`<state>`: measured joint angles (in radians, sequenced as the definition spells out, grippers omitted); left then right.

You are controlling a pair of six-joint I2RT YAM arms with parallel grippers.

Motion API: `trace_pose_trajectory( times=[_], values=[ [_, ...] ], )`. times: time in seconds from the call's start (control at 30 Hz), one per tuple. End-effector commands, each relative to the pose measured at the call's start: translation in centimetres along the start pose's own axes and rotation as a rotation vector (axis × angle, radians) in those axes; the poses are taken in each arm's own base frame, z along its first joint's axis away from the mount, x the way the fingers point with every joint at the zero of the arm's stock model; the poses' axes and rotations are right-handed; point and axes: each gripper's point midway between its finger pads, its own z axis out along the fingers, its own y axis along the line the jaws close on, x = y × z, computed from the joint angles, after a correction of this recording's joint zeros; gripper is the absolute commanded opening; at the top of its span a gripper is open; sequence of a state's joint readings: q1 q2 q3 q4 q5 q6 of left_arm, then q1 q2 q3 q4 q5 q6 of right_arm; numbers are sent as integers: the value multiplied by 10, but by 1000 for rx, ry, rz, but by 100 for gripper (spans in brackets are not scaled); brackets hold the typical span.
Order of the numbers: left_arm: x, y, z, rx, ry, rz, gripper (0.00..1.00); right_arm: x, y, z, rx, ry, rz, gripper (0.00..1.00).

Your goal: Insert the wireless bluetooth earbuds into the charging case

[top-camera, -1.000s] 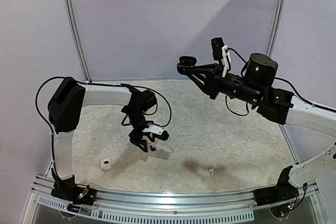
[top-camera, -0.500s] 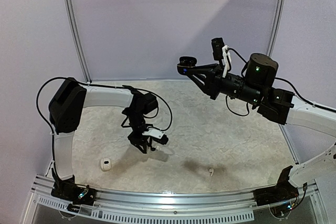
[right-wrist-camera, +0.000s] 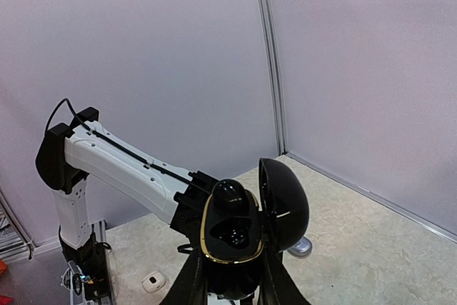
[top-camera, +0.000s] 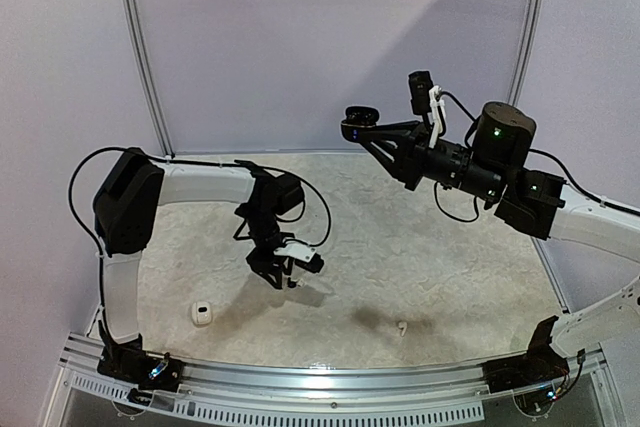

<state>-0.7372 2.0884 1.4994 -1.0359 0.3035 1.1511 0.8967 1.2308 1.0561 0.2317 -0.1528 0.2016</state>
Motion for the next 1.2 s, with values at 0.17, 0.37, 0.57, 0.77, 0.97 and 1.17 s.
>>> trace_pose_trajectory(
  times=[0.17,0.37,0.57,0.77,0.97,1.17],
  values=[
    [-7,3,12,16,-10,41,63,-3,3,-5,0,-8,4,0],
    [-2,-1,20,34,37,30,60,-2,1,-9,14,-7,-5,0],
    [0,-20,27,96,82,-16,54,-4,1,-11,17,-10,-13,0],
    [10,-44,29,158,102,-77,51,-3,0,-15,21,-17,-14,0],
    [10,-64,30,197,90,-152,51,-4,1,-15,18,-22,-12,0],
    [1,-74,37,191,83,-193,53,-4,1,-15,15,-25,-10,0]
  ],
)
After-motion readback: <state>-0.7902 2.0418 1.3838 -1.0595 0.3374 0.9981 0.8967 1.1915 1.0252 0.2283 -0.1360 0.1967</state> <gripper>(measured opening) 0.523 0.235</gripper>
